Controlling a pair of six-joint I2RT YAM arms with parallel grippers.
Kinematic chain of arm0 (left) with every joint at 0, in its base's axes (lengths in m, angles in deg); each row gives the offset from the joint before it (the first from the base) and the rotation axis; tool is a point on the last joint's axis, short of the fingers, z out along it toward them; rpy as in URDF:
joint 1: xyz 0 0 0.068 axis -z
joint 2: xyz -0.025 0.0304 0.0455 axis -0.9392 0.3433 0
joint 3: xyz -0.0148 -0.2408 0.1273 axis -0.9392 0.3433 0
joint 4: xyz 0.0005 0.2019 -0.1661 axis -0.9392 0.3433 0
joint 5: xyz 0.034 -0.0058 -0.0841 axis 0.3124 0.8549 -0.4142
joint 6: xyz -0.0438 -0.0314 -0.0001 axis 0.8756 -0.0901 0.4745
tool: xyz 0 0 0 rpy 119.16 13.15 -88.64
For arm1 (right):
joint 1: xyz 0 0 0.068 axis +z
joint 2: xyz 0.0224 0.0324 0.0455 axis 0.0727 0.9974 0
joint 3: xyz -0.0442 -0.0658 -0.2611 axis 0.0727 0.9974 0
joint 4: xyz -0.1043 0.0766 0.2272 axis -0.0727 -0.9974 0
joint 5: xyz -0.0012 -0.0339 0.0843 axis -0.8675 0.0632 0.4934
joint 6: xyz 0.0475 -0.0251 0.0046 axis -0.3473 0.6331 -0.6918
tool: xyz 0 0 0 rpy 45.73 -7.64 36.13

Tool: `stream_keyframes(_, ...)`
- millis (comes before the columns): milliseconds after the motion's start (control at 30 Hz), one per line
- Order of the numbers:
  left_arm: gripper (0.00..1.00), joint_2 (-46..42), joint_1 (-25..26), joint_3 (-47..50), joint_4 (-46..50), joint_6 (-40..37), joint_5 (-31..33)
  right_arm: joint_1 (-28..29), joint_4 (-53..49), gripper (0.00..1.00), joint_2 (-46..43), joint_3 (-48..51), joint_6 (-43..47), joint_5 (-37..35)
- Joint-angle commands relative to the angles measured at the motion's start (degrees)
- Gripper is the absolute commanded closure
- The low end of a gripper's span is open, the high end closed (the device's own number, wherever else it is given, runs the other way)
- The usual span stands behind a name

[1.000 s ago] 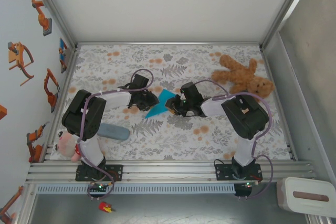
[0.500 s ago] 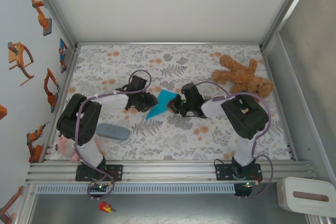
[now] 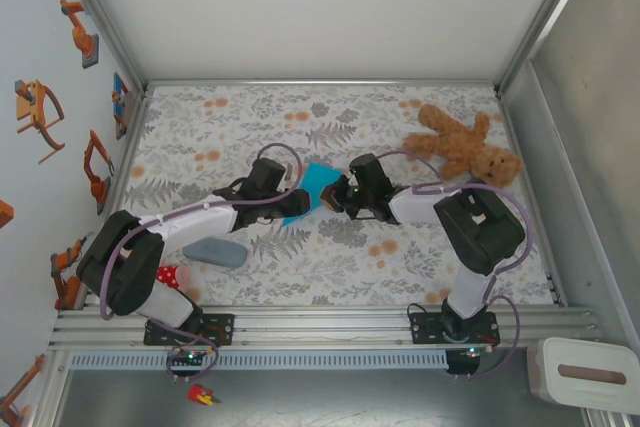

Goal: Fold a paper plane with a square sheet of paper (pick it up from the middle)
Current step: Fold the wing for the fifth time at the center of the table.

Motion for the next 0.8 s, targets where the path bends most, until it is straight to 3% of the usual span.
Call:
stream_keyframes(0,0.44,-1.4,0.4,2.7,-5.0,-9.7,3.7,-0.8,-2.6,1.0,-2.4,0.4,-1.9,0.3)
stream_keyframes(400,0.4,-0.7,6.6,5.2,-14.3,-26.3,12.1,-1.9,-8.7,1.0,-3.6,-1.9,-2.9,2.6)
stream_keyframes(767,0.43,3.4,9.5,5.7,-19.3,-35.4,12.4,-2.6,-10.0,1.0,-3.1,-3.5,-3.1,4.0)
